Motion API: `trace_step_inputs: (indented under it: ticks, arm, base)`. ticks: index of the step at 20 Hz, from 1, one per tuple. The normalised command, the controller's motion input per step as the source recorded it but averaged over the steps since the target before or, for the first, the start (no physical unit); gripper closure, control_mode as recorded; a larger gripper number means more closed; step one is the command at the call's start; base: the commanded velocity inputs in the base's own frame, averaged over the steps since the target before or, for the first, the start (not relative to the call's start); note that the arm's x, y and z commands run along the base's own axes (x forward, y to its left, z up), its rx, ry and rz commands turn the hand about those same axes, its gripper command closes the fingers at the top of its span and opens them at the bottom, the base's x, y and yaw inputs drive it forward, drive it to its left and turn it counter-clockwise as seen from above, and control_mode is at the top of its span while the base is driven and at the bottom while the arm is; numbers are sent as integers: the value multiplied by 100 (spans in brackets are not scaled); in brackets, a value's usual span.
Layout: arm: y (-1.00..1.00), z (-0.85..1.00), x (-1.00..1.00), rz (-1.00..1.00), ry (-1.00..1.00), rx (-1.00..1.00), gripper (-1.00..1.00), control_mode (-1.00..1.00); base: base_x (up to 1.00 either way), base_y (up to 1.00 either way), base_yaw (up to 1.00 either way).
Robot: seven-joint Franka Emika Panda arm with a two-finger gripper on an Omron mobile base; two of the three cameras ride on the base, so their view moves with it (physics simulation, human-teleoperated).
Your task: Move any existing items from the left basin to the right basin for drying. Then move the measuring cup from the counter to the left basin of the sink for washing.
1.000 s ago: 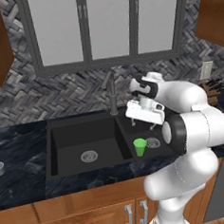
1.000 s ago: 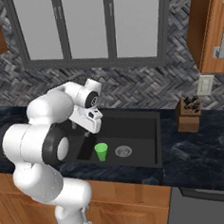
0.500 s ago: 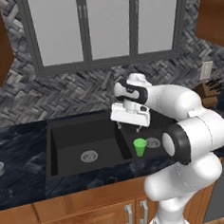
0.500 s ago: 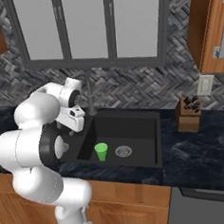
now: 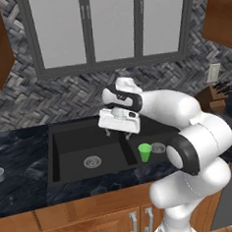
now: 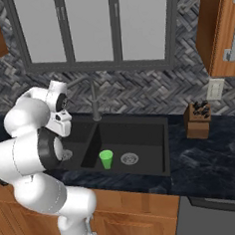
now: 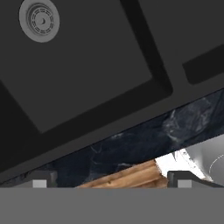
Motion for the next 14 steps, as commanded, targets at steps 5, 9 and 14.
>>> trace_step_inputs:
  ticks: [5, 9, 14]
  arm:
    - [68, 2, 0, 7, 0, -4, -100, -100]
    - [58, 1, 0, 16, -1, -3, -100, -100]
    - [35, 0, 0, 29, -6, -4, -100, -100]
  base:
    - [0, 0, 0]
    - [0, 0, 0]
    - [0, 0, 0]
